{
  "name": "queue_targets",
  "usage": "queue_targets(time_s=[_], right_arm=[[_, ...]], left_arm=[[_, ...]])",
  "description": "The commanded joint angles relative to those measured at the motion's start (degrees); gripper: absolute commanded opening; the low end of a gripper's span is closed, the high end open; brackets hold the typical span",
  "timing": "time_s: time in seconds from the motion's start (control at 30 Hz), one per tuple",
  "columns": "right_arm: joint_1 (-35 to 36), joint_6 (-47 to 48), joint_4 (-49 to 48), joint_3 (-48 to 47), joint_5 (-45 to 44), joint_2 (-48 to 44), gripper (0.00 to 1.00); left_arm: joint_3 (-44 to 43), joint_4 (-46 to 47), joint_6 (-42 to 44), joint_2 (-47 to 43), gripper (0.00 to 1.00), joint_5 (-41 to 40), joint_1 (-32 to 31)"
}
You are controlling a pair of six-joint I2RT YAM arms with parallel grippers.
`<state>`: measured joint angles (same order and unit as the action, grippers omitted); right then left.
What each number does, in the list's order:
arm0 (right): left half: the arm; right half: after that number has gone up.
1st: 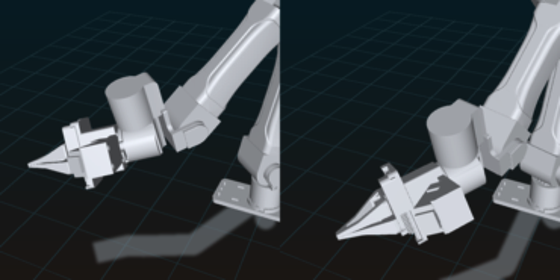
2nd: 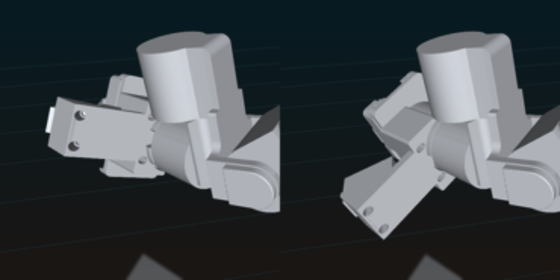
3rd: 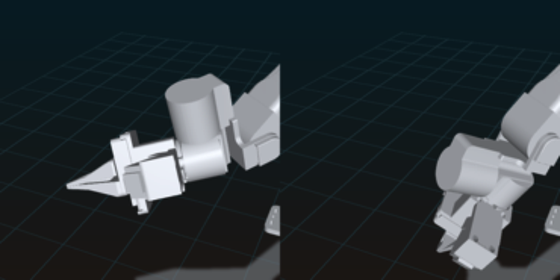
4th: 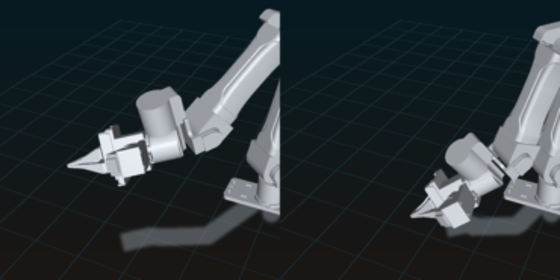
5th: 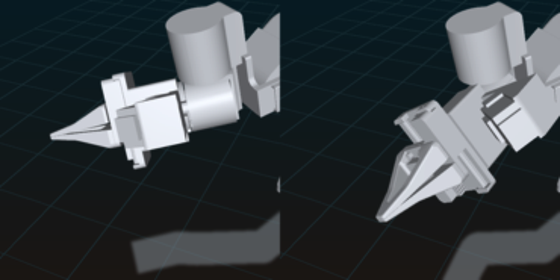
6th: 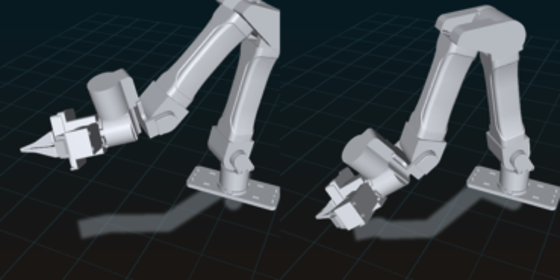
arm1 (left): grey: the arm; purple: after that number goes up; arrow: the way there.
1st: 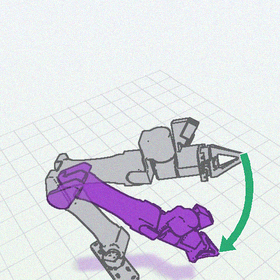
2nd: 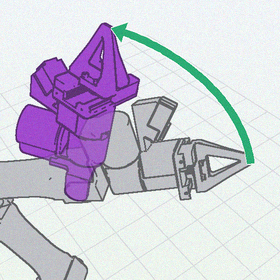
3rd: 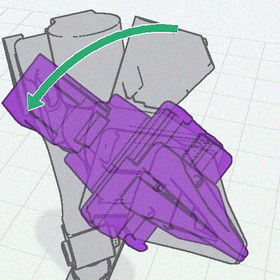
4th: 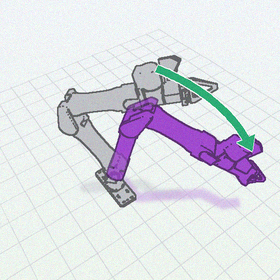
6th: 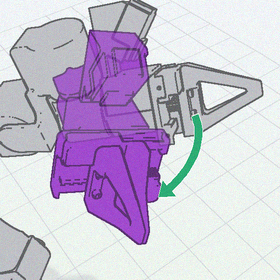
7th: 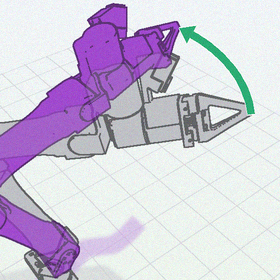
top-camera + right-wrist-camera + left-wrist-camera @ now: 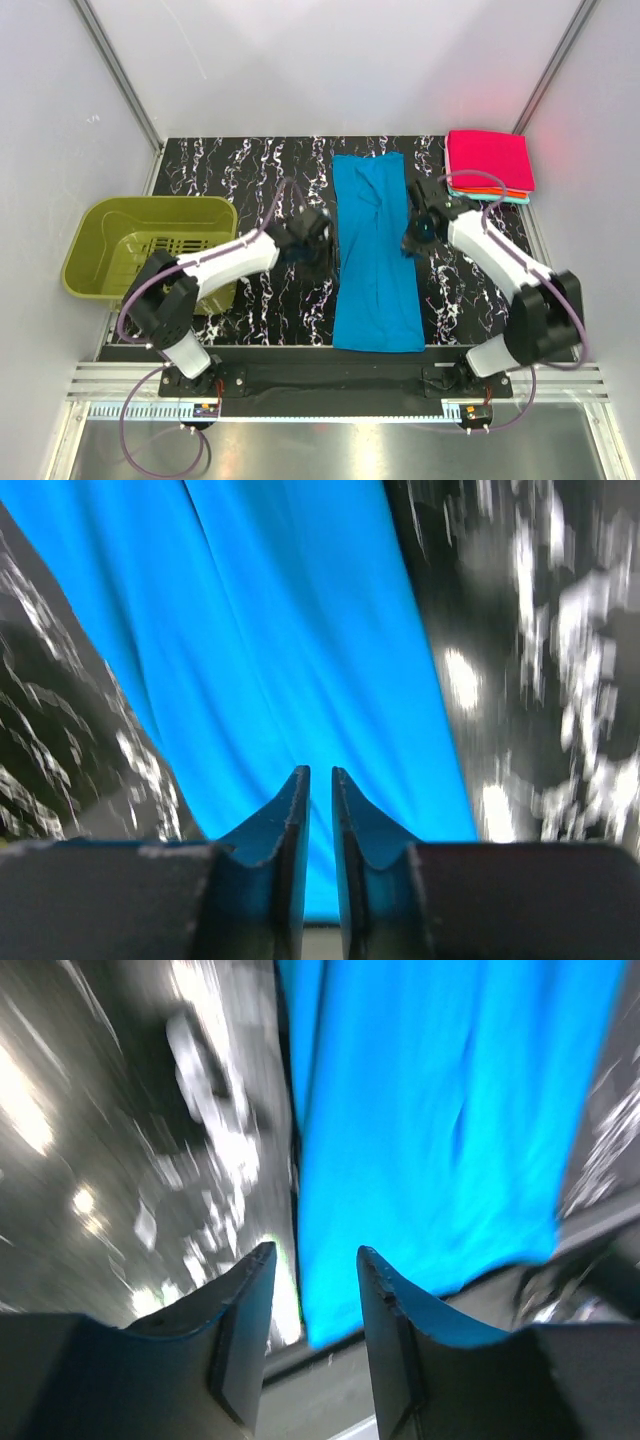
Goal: Fold and stack the t-shirts
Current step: Fold the tshirt
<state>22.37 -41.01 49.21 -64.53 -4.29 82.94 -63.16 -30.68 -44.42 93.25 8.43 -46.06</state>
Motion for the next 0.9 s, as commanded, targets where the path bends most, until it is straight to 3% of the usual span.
queue_targets(time_s=[0.0, 0.1, 0.23, 0.33, 0.47, 0.63, 0.87], right_arm=[[-3.47, 12.7, -6.04, -8.74, 4.73, 7.49, 0.22], [-4.09, 15.96, -9.74, -14.89, 6.41, 14.08, 0.23], [-4.0, 16.58, -13.17, -22.38, 6.04, 24.43, 0.13], [-4.09, 16.32, -13.61, -26.52, 6.41, 28.58, 0.11], [-4.26, 14.3, -13.53, -26.44, 4.65, 28.08, 0.12], [-4.97, 11.49, -15.36, -21.61, 4.65, 21.93, 0.15], [-7.95, 11.04, -16.34, -14.93, 6.93, 16.83, 0.2]], left_arm=[[-10.82, -1.83, 7.77, 4.99, 0.43, -2.18, 5.01], [-19.0, -3.95, 10.06, 12.37, 0.43, -3.32, 7.82], [-27.88, -4.57, 11.11, 22.21, 0.33, -1.58, 11.95], [-36.14, -4.39, 12.08, 26.87, 0.25, 0.8, 13.89], [-46.68, -2.47, 11.91, 31.11, 0.26, 1.95, 15.04], [-47.77, 7.52, 7.61, 33.83, 0.39, 2.82, 15.3], [-45.12, 21.18, -0.05, 38.58, 0.44, 8.27, 15.74]])
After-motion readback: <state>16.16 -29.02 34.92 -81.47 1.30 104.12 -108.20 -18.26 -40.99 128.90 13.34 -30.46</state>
